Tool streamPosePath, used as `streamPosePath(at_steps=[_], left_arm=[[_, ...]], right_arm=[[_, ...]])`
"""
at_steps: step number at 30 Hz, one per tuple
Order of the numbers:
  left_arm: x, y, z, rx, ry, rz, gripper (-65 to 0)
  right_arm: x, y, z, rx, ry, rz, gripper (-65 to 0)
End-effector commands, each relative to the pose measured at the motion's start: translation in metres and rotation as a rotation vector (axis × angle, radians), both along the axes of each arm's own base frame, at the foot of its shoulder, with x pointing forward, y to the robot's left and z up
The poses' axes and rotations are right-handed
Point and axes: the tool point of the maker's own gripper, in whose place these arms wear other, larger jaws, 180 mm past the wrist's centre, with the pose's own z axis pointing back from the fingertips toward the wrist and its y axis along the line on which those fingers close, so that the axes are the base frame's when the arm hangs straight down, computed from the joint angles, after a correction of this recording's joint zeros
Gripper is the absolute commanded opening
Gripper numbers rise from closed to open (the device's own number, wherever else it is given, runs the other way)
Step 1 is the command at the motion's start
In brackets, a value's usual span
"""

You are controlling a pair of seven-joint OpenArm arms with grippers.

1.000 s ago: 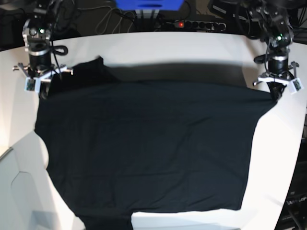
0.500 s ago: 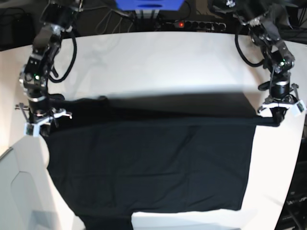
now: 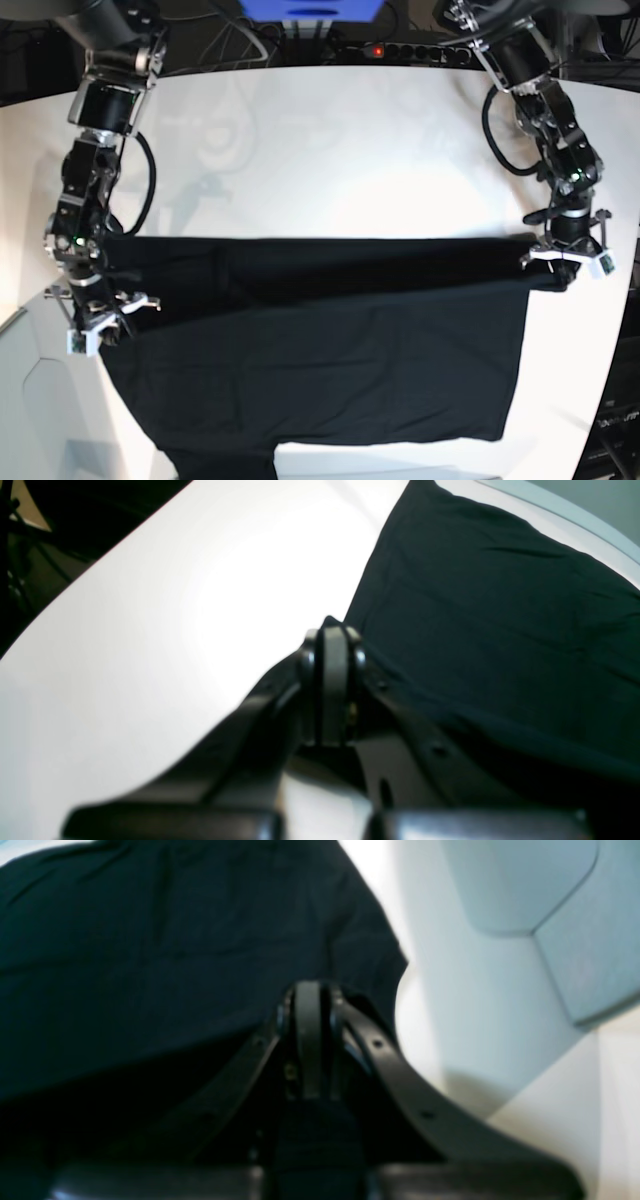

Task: Fold the T-shirt properly
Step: 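Lift the shirt with both grippers and pull it toward the robot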

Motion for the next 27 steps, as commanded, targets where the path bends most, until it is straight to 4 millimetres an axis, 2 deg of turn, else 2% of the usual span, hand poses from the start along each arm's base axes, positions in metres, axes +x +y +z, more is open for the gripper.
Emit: streamPosePath(at_steps=[1,7,14,18,24,27], left_arm=[[0.009,0.005,0.020,0.026,-0.060,0.001,-65.0],[0.017,0.015,0.020,0.026,-0.053,0.007,-65.0],[0.030,0.025,0.020,0.009,-0.051,0.020,-65.0],[0.035,0.027,0.009,-0.022,-0.031,0.028,-64.7],[0.036,0.024,0.005,-0.031,-0.024,0.026,-64.5],[0.045,0.007,0.004,-0.011,-0.007,-0.030,-63.8]], right_arm=[[0.011,-0.005,0.018,-0.014,-0.053,-0.001,-65.0],[0.019,-0.007,0.005,0.002,-0.013,-0.001,-65.0],[0.021,-0.007,0.004,0.006,-0.009,-0.002,-65.0],[0.022,-0.007,0.004,0.006,-0.011,-0.002,-65.0],[0.021,-0.008,0.004,0.003,-0.009,-0.003,-65.0],[0.020,-0.008,0.002,0.002,0.005,-0.003,-65.0]])
